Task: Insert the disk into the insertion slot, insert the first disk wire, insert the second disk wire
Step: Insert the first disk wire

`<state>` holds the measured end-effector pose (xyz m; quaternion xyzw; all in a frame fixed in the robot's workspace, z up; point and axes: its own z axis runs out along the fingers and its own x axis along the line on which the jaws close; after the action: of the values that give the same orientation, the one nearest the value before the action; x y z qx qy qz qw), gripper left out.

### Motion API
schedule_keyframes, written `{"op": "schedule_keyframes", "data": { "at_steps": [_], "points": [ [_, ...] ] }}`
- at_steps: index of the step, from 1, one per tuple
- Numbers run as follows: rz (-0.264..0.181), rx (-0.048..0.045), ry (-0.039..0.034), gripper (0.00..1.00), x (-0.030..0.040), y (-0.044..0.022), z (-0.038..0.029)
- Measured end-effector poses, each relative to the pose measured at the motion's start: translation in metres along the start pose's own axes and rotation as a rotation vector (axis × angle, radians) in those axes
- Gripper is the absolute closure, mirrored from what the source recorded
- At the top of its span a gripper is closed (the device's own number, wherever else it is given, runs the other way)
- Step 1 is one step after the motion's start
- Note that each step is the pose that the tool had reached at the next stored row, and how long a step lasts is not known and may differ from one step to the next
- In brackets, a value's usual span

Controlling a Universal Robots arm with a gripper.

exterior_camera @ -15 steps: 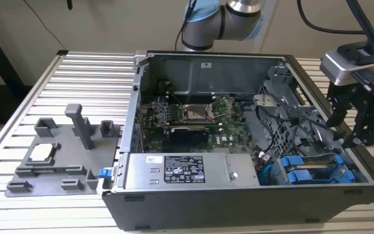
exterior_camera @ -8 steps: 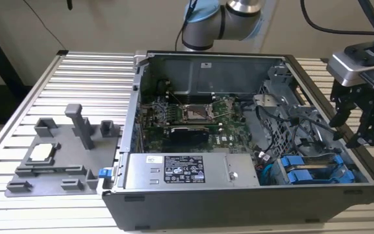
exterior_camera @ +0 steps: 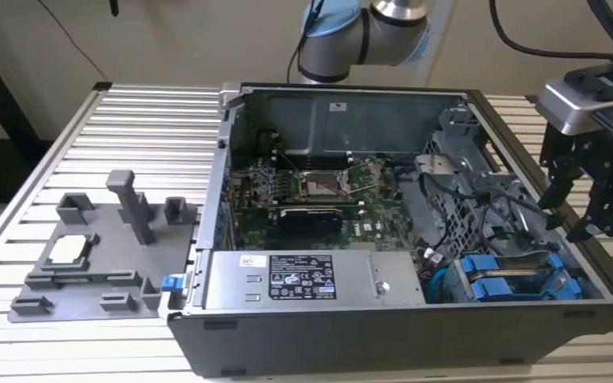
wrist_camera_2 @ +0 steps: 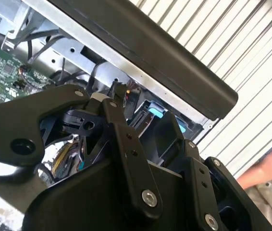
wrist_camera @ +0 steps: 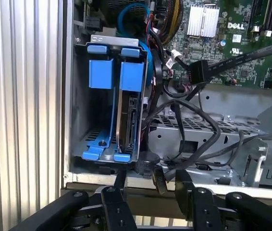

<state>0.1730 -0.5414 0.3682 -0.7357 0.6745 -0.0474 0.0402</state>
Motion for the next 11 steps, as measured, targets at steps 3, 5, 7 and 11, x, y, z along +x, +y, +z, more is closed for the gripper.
{"op": "schedule_keyframes", "data": {
  "at_steps": [3,5,7,11],
  "points": [
    [-0.003,-0.0119,0.0175,0.47,-0.0044,-0.0003,0.0004],
    [-0.012,-0.0129,0.0236,0.47,-0.0051,-0.0003,0.0009],
    [-0.024,-0.0129,0.0252,0.47,-0.0055,-0.0004,0.0012],
    [-0.042,-0.0148,0.0474,0.47,-0.0068,-0.0005,0.0019]
  ]
}}
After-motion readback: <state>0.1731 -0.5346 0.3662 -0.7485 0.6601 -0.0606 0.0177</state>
